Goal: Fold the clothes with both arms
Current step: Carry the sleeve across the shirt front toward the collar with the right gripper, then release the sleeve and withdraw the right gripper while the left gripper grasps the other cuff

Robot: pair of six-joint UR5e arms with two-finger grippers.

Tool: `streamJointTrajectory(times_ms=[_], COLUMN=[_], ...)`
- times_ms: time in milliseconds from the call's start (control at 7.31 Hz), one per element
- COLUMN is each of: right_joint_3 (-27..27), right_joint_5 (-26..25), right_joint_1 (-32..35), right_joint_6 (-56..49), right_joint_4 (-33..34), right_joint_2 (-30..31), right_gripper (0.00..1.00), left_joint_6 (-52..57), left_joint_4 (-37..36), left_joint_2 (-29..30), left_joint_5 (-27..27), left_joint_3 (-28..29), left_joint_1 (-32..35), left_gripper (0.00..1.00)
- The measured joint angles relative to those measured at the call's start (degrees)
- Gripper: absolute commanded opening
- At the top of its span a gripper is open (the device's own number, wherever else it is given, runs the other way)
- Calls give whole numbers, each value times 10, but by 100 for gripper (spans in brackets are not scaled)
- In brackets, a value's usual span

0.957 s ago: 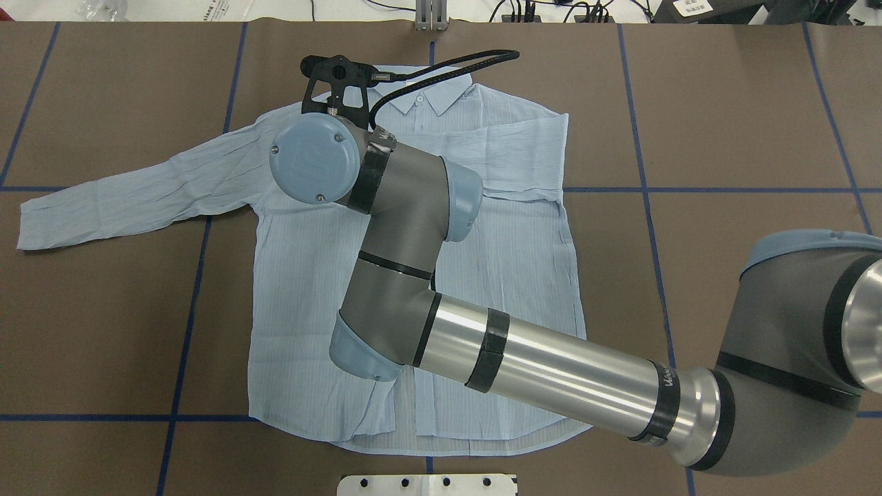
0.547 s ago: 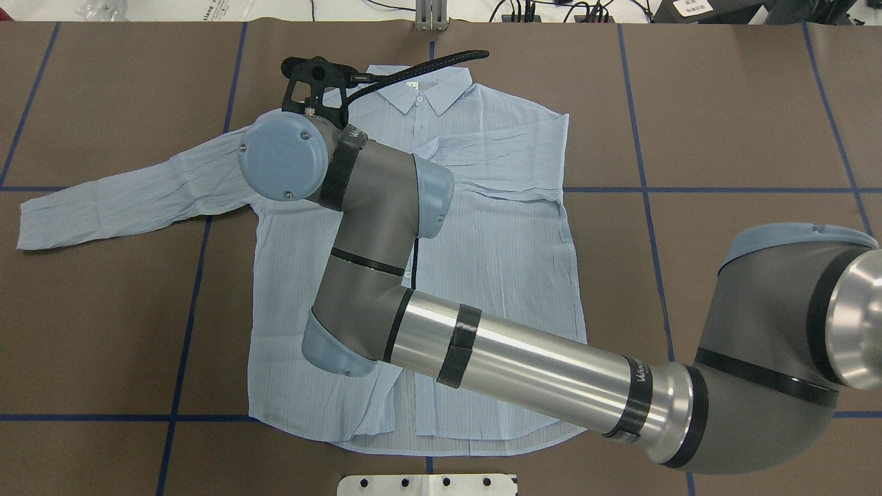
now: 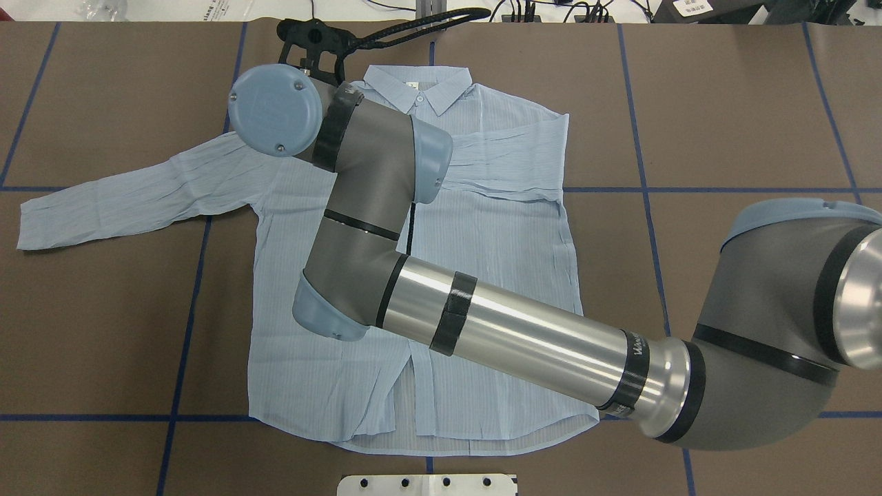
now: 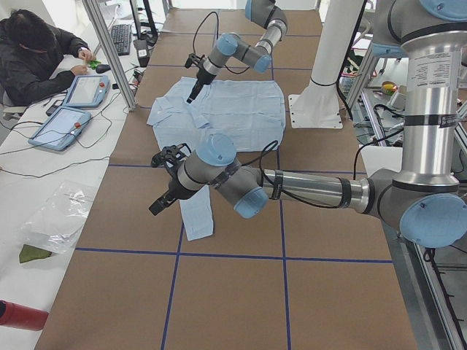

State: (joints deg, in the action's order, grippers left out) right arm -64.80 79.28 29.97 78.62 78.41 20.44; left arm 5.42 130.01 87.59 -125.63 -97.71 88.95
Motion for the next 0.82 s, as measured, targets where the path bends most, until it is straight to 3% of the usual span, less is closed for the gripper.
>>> streamJointTrajectory(times_ms=[273,547,820], right_joint_3=[2,-13,-95], right_joint_5=[64,161,251], right_joint_1=[40,113,189], right_joint_6=[-24,-99,-194], right_joint_4=[19,60,72], right_joint_2=[25,49,126], right_gripper=[100,100,100], left_joint_6=[0,-1,-92], left_joint_4=[13,87,183], left_joint_2=[1,1,1], left_joint_5=[0,0,0], left_joint_3=[1,44,109], left_joint_1=[-1,-10,-37], left_gripper=[100,100,100])
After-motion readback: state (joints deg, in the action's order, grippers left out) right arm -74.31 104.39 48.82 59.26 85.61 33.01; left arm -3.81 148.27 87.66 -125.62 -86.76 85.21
